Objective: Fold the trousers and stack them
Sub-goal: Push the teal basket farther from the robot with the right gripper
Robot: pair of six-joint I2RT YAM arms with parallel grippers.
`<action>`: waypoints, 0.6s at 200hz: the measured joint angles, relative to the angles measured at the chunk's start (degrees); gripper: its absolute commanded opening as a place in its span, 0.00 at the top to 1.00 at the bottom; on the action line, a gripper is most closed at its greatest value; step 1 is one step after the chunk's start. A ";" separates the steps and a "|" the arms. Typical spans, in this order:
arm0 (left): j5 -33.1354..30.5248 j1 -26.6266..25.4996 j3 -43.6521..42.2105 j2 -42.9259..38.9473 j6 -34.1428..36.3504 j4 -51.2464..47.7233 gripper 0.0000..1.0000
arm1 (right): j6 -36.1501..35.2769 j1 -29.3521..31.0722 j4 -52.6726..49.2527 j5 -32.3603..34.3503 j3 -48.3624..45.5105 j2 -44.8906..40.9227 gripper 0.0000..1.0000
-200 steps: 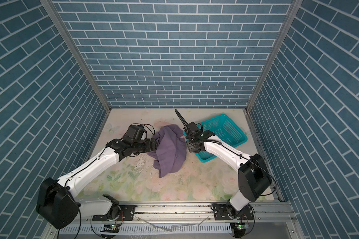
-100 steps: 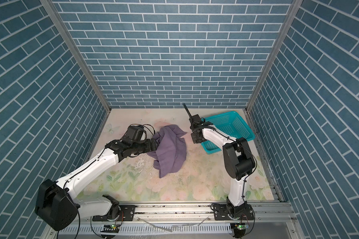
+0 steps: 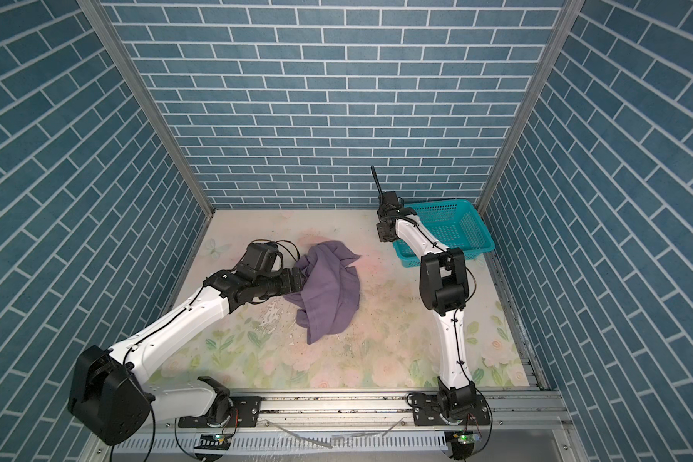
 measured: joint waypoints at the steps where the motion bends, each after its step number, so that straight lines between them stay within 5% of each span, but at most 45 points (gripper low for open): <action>1: -0.02 0.00 -0.11 -0.04 0.02 0.04 0.09 | -0.09 -0.04 0.02 0.00 0.42 0.28 0.84; 36: -0.44 0.00 -2.67 -1.07 0.00 -0.02 0.07 | -1.70 -0.57 -1.18 0.52 10.08 6.38 0.79; 64: -0.44 0.00 -3.04 -1.07 0.11 -0.13 0.03 | -2.60 -0.76 -2.43 0.44 15.91 10.36 0.56; 97: -0.37 -0.22 -2.12 0.07 0.76 -0.17 0.01 | -1.92 -0.76 -3.58 0.15 14.53 9.25 0.39; 120: -0.83 -1.64 -0.68 0.96 1.57 -0.31 0.01 | -0.39 -0.39 -1.40 -0.09 4.79 1.86 0.31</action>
